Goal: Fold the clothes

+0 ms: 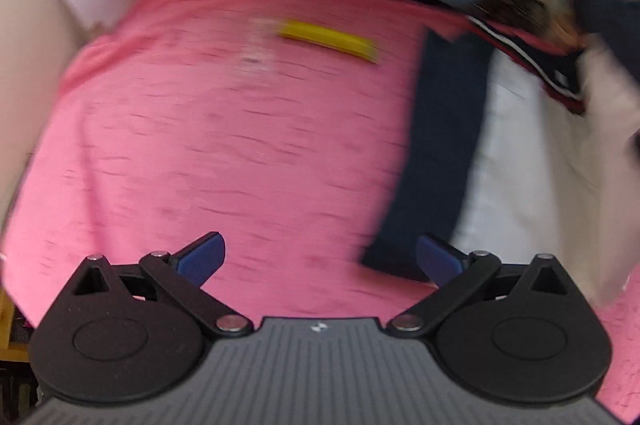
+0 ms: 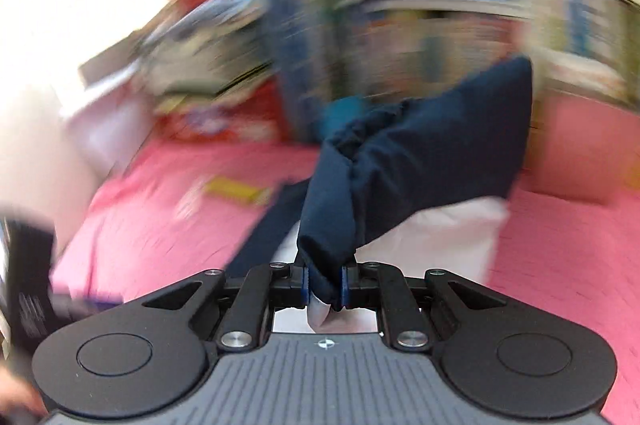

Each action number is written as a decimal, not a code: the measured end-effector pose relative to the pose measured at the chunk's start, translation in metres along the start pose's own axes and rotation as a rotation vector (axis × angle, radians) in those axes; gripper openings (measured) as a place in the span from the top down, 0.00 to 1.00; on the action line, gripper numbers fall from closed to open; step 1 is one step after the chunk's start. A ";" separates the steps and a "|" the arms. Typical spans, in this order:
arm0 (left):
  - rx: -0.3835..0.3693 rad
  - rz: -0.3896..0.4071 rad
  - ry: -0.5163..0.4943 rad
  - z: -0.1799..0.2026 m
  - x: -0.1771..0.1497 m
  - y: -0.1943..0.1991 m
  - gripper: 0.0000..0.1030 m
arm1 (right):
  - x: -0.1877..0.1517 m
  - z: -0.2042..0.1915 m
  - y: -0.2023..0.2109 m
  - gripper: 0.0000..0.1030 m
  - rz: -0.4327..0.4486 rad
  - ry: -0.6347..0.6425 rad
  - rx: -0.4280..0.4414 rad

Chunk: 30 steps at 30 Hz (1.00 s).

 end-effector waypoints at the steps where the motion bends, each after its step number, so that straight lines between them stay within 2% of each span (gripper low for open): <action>1: 0.002 0.007 0.002 -0.011 0.003 0.000 0.00 | -0.005 -0.018 -0.013 0.85 -0.025 0.045 0.015; 3: -0.004 0.011 0.003 -0.032 0.002 -0.003 0.00 | -0.025 -0.047 -0.047 0.85 -0.102 0.101 0.034; 5: 0.000 0.001 0.002 -0.044 0.001 -0.010 0.00 | -0.040 -0.065 -0.074 0.84 -0.161 0.141 0.007; 7: -0.014 -0.016 0.009 -0.050 0.003 -0.015 0.00 | -0.044 -0.073 -0.080 0.82 -0.171 0.172 -0.017; 8: -0.026 -0.025 0.013 -0.053 0.005 -0.017 0.00 | -0.045 -0.077 -0.082 0.77 -0.174 0.187 -0.029; 10: -0.043 -0.040 0.019 -0.058 0.006 -0.023 0.00 | -0.044 -0.075 -0.075 0.60 -0.166 0.171 -0.008; 11: -0.051 -0.046 0.021 -0.061 0.008 -0.024 0.00 | -0.043 -0.074 -0.071 0.39 -0.161 0.162 0.003; 12: -0.058 -0.049 0.018 -0.062 0.011 -0.024 0.00 | -0.044 -0.075 -0.065 0.29 -0.146 0.163 0.012; 14: -0.070 -0.046 0.006 -0.063 0.013 -0.023 0.00 | -0.047 -0.076 -0.053 0.29 -0.108 0.165 0.027; 16: -0.082 -0.030 -0.012 -0.058 0.004 0.008 0.00 | -0.047 -0.071 -0.042 0.28 -0.057 0.143 0.024; 17: -0.085 -0.021 -0.019 -0.058 0.006 0.008 0.00 | -0.046 -0.069 -0.042 0.25 -0.040 0.124 0.014; 18: -0.090 -0.014 -0.023 -0.059 0.008 0.016 0.00 | -0.049 -0.070 -0.048 0.24 -0.064 0.121 0.005; 20: -0.100 -0.001 -0.030 -0.061 0.010 0.037 0.00 | -0.051 -0.076 -0.050 0.26 -0.087 0.134 0.049; 23: -0.129 0.029 -0.055 -0.057 0.019 0.053 0.00 | -0.054 -0.086 -0.051 0.21 -0.117 0.154 0.121; 28: -0.253 0.075 -0.136 -0.025 0.027 0.070 0.00 | -0.059 -0.102 -0.051 0.19 -0.166 0.189 0.240; 30: -0.289 0.072 -0.191 -0.007 0.025 0.067 0.00 | -0.060 -0.086 -0.042 0.19 -0.141 0.182 0.142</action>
Point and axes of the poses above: each gripper's, at about its wrist camera, not at the fingertips, and y roughly against the way its jaws point, z to its right, x to its top, the point moved 5 cm from there along -y, roughly the way its jaws point, and after that the axes turned 1 degree about -x, right-handed, at the moved point
